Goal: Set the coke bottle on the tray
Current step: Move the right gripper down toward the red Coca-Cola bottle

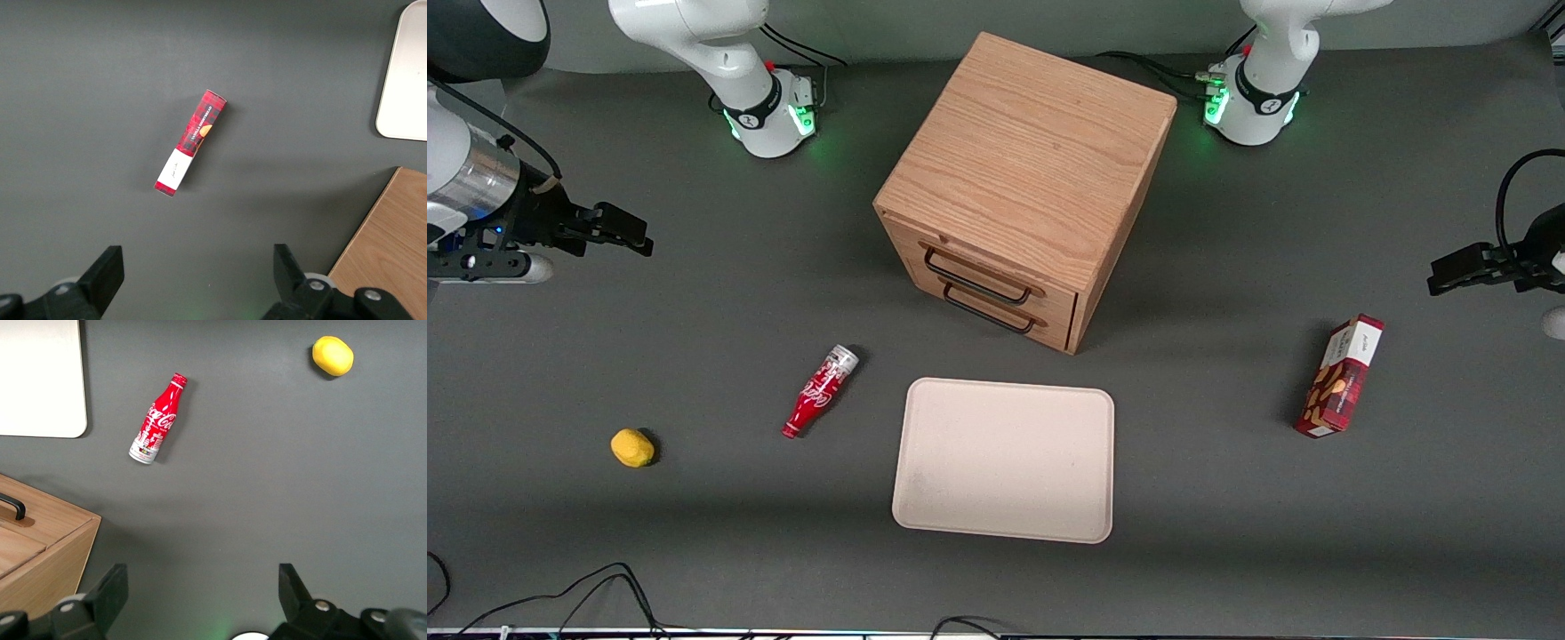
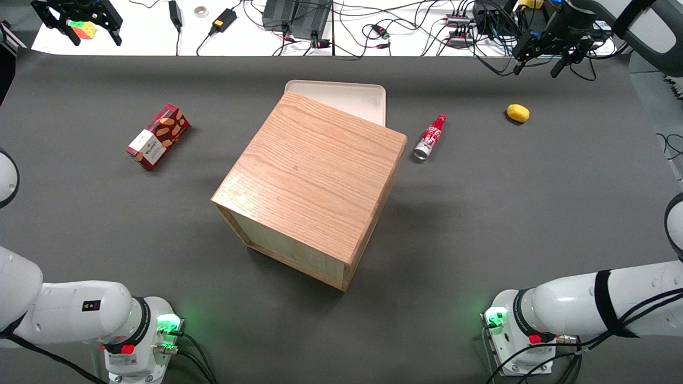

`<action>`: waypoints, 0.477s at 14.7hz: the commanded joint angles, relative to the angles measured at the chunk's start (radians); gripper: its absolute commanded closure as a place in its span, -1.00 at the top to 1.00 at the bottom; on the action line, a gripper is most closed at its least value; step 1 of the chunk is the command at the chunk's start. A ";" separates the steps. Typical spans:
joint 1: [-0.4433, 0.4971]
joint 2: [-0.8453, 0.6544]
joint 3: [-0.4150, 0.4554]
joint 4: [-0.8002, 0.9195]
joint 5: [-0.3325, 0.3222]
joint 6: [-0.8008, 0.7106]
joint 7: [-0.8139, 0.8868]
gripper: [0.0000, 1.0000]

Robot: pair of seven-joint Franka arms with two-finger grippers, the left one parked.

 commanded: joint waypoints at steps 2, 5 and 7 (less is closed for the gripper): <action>-0.013 0.018 0.010 0.049 -0.005 -0.033 0.038 1.00; -0.010 0.085 0.008 0.160 -0.004 -0.118 0.034 1.00; 0.006 0.128 0.010 0.190 0.009 -0.120 0.134 1.00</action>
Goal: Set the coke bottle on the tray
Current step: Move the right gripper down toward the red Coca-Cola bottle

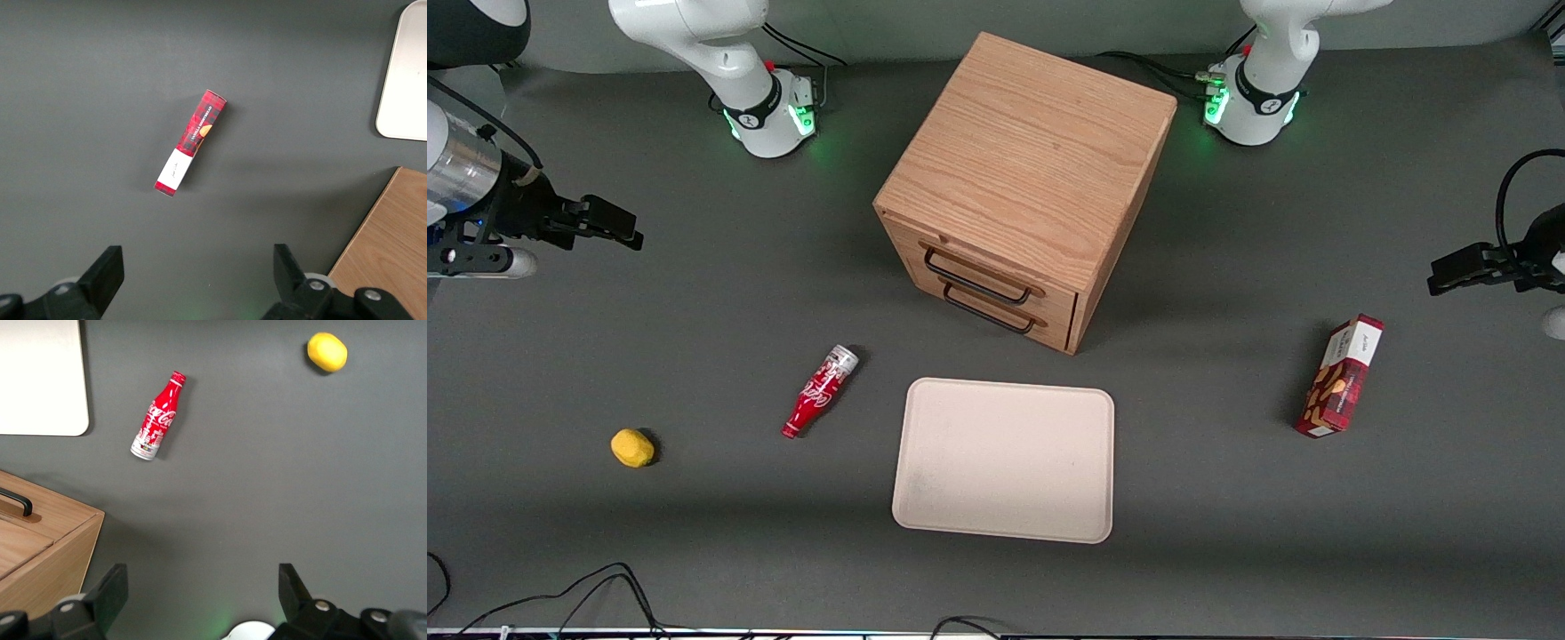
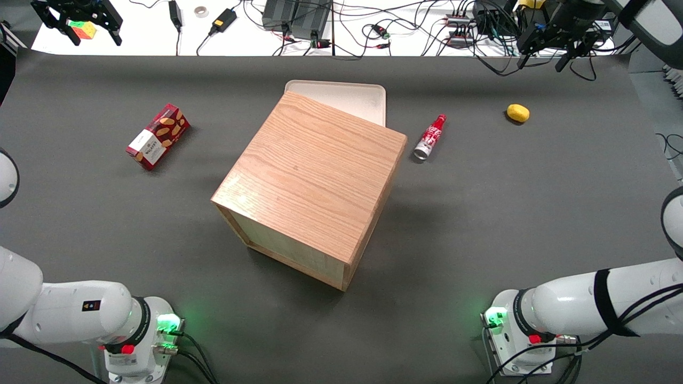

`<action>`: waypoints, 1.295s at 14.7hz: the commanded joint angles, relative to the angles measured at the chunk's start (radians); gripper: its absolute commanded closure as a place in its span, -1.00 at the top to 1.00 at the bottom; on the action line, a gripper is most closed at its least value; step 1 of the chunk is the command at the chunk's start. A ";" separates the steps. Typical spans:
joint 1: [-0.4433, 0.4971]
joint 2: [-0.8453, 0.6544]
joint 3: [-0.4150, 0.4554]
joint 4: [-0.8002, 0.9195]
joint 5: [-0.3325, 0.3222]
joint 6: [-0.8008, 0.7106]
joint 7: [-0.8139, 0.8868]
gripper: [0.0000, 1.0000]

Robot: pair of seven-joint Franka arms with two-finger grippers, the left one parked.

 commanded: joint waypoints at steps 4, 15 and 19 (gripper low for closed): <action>0.005 0.207 0.102 0.104 0.011 0.055 0.265 1.00; 0.008 0.373 0.228 -0.221 -0.024 0.637 0.739 1.00; 0.008 0.437 0.233 -0.281 -0.082 0.786 0.816 1.00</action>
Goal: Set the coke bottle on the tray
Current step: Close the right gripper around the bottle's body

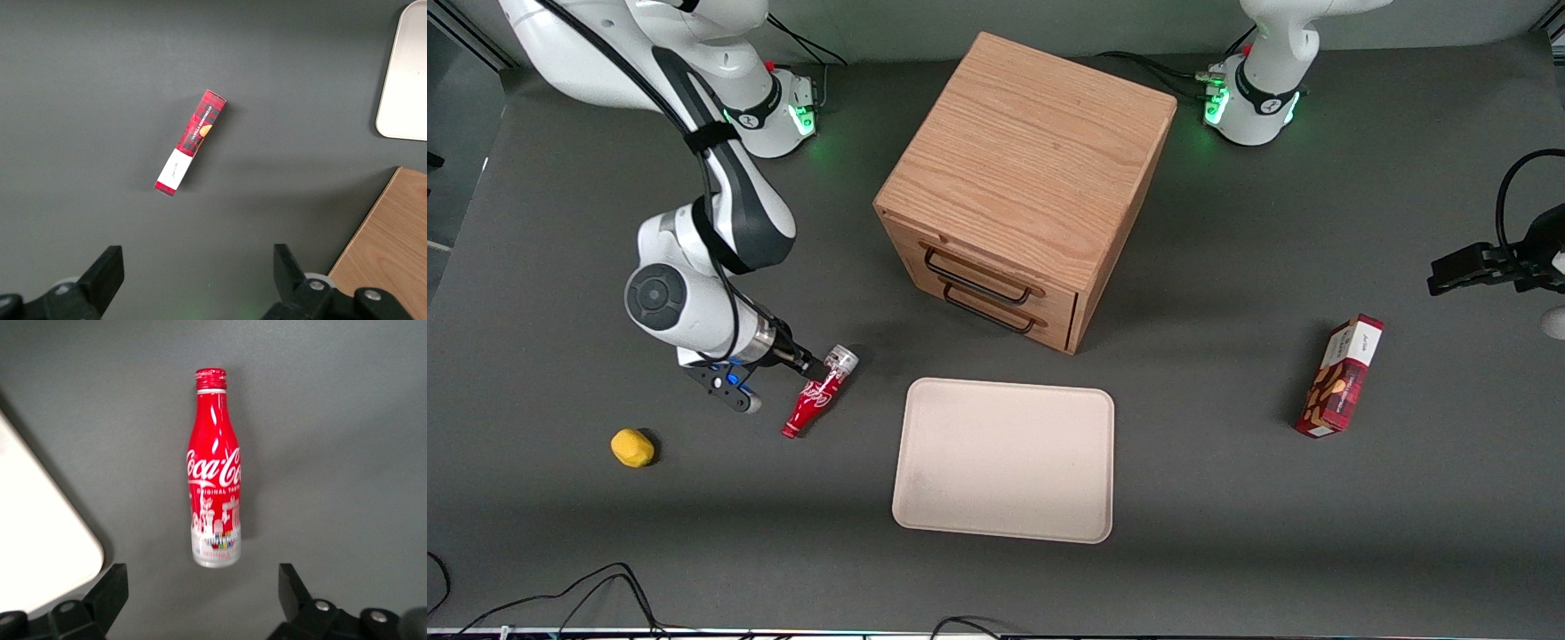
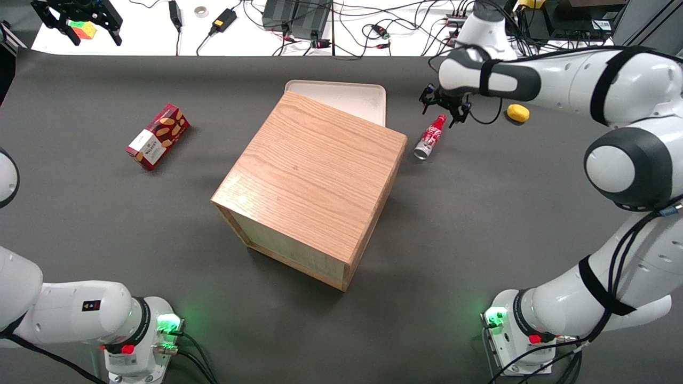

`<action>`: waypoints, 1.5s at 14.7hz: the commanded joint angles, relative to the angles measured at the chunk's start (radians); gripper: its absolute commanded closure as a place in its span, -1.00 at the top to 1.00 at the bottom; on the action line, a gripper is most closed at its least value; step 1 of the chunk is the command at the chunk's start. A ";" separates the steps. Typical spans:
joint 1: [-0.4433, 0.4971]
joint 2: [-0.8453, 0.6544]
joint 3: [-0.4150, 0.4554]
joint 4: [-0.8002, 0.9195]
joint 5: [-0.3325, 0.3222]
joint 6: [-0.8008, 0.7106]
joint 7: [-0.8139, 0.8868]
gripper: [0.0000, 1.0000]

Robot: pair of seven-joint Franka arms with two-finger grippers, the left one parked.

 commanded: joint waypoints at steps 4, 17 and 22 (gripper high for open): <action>-0.004 0.095 0.010 -0.029 -0.102 0.154 0.138 1.00; 0.026 0.195 0.009 -0.023 -0.241 0.226 0.261 1.00; 0.027 0.195 0.009 -0.021 -0.241 0.226 0.261 1.00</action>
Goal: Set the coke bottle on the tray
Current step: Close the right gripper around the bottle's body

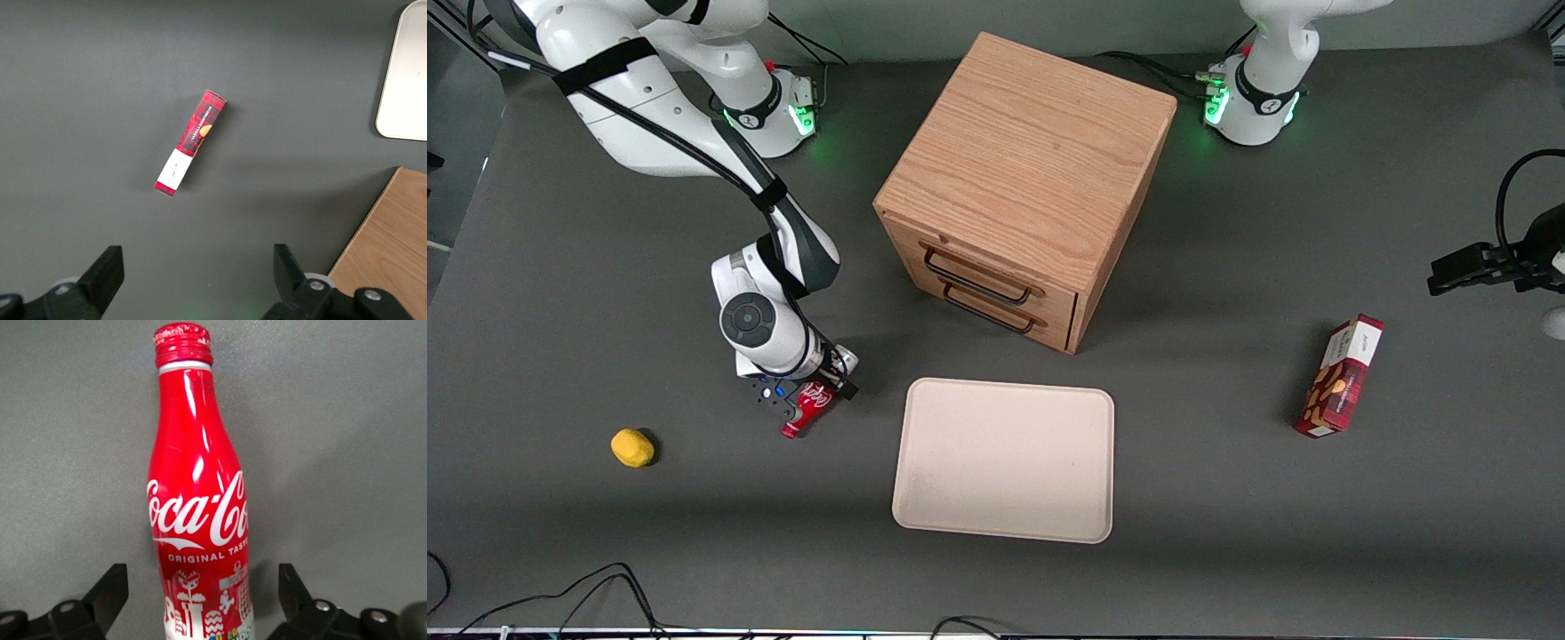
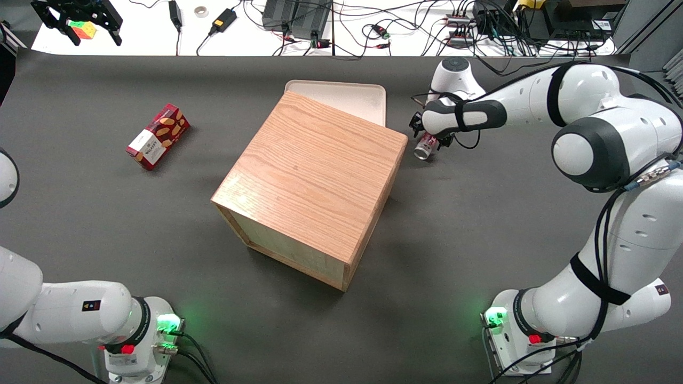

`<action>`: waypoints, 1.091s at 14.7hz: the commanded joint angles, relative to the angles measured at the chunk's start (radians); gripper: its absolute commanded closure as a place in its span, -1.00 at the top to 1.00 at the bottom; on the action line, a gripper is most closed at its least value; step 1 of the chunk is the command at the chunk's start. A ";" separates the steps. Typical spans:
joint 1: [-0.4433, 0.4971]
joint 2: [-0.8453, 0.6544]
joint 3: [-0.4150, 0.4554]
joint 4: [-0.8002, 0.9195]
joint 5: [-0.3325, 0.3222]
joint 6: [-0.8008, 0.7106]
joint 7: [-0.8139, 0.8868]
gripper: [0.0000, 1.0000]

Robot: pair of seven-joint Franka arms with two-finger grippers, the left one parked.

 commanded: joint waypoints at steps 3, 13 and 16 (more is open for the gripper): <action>0.001 0.009 0.002 0.010 -0.031 0.013 0.039 1.00; 0.001 0.011 0.000 0.008 -0.045 0.012 0.037 -0.99; -0.001 0.011 0.002 0.008 -0.056 0.012 0.046 -1.00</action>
